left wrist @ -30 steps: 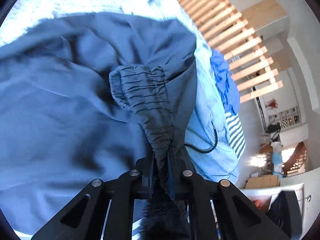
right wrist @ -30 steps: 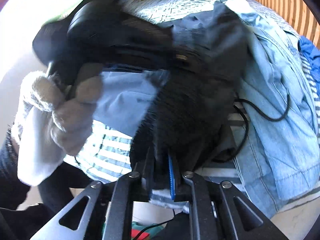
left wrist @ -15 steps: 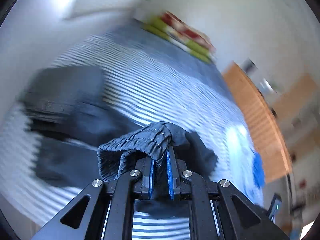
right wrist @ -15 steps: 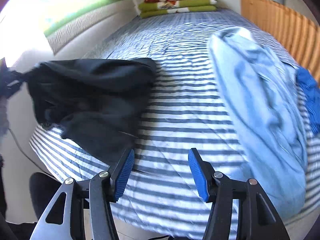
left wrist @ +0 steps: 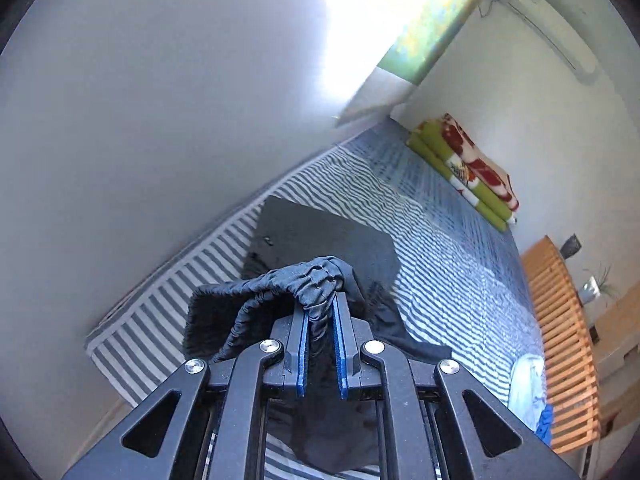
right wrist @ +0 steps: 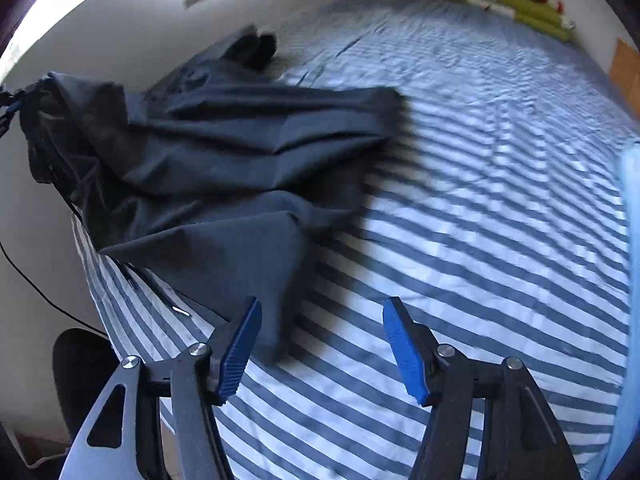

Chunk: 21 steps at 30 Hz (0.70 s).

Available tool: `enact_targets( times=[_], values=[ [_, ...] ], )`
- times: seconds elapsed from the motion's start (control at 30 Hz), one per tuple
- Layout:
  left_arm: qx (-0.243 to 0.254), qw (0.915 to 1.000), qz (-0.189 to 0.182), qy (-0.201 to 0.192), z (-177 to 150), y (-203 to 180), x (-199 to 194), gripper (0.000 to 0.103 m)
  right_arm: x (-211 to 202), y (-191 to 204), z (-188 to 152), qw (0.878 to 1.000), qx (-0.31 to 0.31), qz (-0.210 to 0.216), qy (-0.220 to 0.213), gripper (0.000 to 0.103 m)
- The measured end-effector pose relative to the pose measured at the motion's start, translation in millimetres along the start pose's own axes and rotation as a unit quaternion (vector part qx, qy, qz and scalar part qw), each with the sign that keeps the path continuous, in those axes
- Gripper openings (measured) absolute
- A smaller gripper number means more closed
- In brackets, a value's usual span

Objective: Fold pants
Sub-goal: 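Lift the folded trousers with both grippers toward the grey trouser stack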

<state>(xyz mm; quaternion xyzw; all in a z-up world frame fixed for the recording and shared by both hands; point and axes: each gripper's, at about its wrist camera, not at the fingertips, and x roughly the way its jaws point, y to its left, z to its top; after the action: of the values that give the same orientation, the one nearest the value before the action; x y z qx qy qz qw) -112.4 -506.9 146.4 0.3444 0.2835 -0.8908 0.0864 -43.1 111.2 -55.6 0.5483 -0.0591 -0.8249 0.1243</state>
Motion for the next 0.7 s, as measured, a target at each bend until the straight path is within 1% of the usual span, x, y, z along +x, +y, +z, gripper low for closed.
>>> enact_targets(
  times=[0.07,0.1,0.17,0.2,0.23,0.27,0.3,0.33,0.37,0.4,0.43,0.47,0.53,0.57,0.6,0.63,0.67,0.7],
  values=[
    [-0.003,1.0,-0.003,-0.001,3,11,3,0.011,25,-6,14,0.997,0.06,0.037,0.038,0.059],
    [-0.003,1.0,-0.003,-0.001,2,14,4,0.011,38,-13,19,0.992,0.101,0.051,0.056,0.059],
    [-0.002,1.0,-0.006,0.002,-7,23,9,0.011,55,-26,25,0.983,0.157,0.07,0.064,0.059],
    [-0.003,1.0,-0.008,0.003,-5,25,11,0.011,62,-35,28,0.977,0.189,0.084,0.058,0.06],
    [-0.002,1.0,-0.009,0.005,-7,27,13,0.011,65,-44,31,0.968,0.224,0.108,0.045,0.063],
    [0.0,0.9999,-0.009,0.006,-10,26,15,0.011,65,-49,33,0.961,0.245,0.121,0.033,0.067],
    [0.001,0.9999,-0.01,0.007,-12,25,18,0.011,66,-57,36,0.95,0.278,0.137,0.019,0.067],
    [0.0,0.9999,-0.012,0.007,-13,23,21,0.011,68,-63,38,0.942,0.303,0.144,0.012,0.067],
    [-0.001,0.9999,-0.014,0.007,-15,20,23,0.011,74,-69,42,0.931,0.33,0.155,0.003,0.067],
    [0.0,0.9998,-0.017,0.007,-15,21,25,0.011,77,-71,45,0.926,0.343,0.159,-0.001,0.07],
    [0.001,0.9998,-0.018,0.007,-18,19,25,0.011,78,-70,51,0.925,0.348,0.155,-0.008,0.071],
    [0.002,0.9998,-0.019,0.008,-19,19,26,0.011,80,-66,58,0.927,0.347,0.144,-0.009,0.071],
    [0.01,0.9997,-0.017,0.011,-20,17,29,0.011,85,-59,74,0.935,0.335,0.114,-0.004,0.071],
    [0.012,0.9997,-0.016,0.013,-21,15,32,0.011,86,-51,85,0.945,0.317,0.087,0.001,0.065],
    [0.015,0.9997,-0.016,0.015,-22,13,34,0.011,90,-38,92,0.956,0.285,0.064,0.011,0.039],
    [0.017,0.9996,-0.015,0.017,-22,12,36,0.011,95,-27,95,0.965,0.255,0.059,0.025,0.023],
    [0.017,0.9996,-0.014,0.019,-22,11,37,0.011,101,-17,97,0.97,0.229,0.069,0.043,0.007],
    [0.019,0.9995,-0.014,0.021,-24,12,37,0.011,100,-13,96,0.972,0.22,0.065,0.045,0.006]
  ],
)
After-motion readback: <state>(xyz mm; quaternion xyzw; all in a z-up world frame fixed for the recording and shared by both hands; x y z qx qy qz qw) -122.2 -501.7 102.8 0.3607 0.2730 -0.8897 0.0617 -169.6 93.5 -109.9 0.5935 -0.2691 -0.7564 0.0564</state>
